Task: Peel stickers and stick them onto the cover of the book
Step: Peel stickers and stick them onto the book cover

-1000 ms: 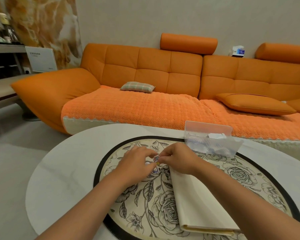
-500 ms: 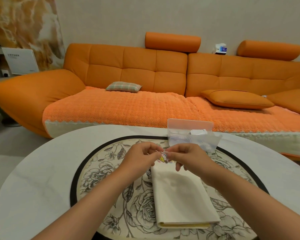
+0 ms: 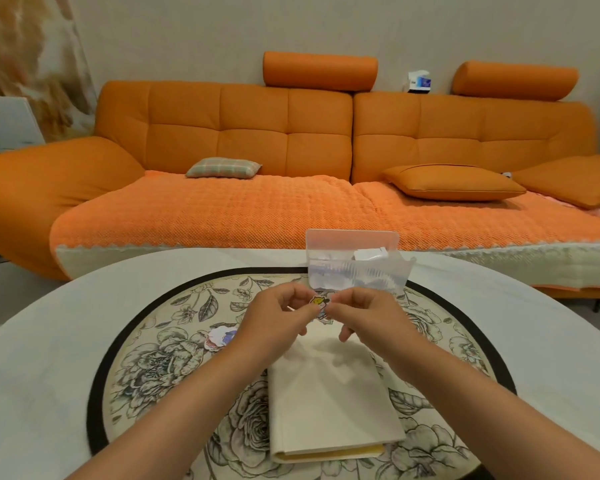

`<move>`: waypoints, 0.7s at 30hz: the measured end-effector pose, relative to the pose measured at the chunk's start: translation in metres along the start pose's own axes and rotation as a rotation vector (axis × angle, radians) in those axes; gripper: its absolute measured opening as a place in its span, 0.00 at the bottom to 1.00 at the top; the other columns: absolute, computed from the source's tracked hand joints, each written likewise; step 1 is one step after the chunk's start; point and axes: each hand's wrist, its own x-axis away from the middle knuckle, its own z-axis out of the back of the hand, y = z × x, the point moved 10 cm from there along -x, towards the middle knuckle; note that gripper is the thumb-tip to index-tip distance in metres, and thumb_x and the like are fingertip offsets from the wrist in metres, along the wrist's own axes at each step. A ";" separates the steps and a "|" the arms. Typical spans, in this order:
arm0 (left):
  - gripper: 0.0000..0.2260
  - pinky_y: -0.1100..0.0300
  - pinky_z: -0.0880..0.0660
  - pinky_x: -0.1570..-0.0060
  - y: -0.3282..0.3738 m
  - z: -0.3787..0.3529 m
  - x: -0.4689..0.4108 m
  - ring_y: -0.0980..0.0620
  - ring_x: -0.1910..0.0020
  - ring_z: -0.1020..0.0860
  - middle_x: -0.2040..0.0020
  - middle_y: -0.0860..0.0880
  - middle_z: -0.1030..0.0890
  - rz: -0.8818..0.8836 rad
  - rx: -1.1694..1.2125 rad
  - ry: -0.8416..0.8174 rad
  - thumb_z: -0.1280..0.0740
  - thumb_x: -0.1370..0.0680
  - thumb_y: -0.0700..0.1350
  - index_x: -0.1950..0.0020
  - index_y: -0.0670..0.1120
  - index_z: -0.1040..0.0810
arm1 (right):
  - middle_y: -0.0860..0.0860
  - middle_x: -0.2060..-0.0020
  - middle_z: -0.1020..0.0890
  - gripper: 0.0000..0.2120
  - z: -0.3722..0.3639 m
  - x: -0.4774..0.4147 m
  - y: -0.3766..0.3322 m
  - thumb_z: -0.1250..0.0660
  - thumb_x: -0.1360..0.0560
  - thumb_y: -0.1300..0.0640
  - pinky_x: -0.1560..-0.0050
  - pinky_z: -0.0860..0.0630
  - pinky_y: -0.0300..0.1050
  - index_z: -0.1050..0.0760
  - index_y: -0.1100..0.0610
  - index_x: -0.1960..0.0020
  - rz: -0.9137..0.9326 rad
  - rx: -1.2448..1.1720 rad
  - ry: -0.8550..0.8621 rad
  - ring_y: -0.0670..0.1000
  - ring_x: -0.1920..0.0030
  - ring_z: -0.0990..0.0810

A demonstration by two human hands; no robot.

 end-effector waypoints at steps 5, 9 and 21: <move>0.02 0.62 0.28 0.66 -0.003 -0.004 0.001 0.60 0.71 0.24 0.62 0.51 0.16 0.007 -0.033 -0.029 0.27 0.23 0.45 0.52 0.51 0.15 | 0.51 0.63 0.15 0.03 0.004 -0.002 -0.010 0.26 0.27 0.59 0.64 0.24 0.44 0.16 0.52 0.57 0.159 0.087 0.033 0.47 0.69 0.21; 0.02 0.64 0.27 0.66 -0.007 -0.002 0.001 0.58 0.69 0.23 0.63 0.50 0.16 0.040 0.032 0.015 0.27 0.24 0.42 0.54 0.49 0.16 | 0.52 0.64 0.15 0.04 0.003 -0.003 -0.005 0.26 0.27 0.59 0.61 0.20 0.49 0.16 0.52 0.60 0.148 0.090 0.023 0.47 0.68 0.20; 0.05 0.64 0.27 0.64 0.002 -0.013 0.005 0.62 0.69 0.22 0.67 0.57 0.17 -0.045 -0.090 -0.020 0.29 0.23 0.41 0.58 0.51 0.18 | 0.45 0.67 0.15 0.05 0.007 0.000 -0.008 0.29 0.26 0.60 0.64 0.23 0.40 0.15 0.52 0.59 0.208 0.139 0.014 0.43 0.67 0.21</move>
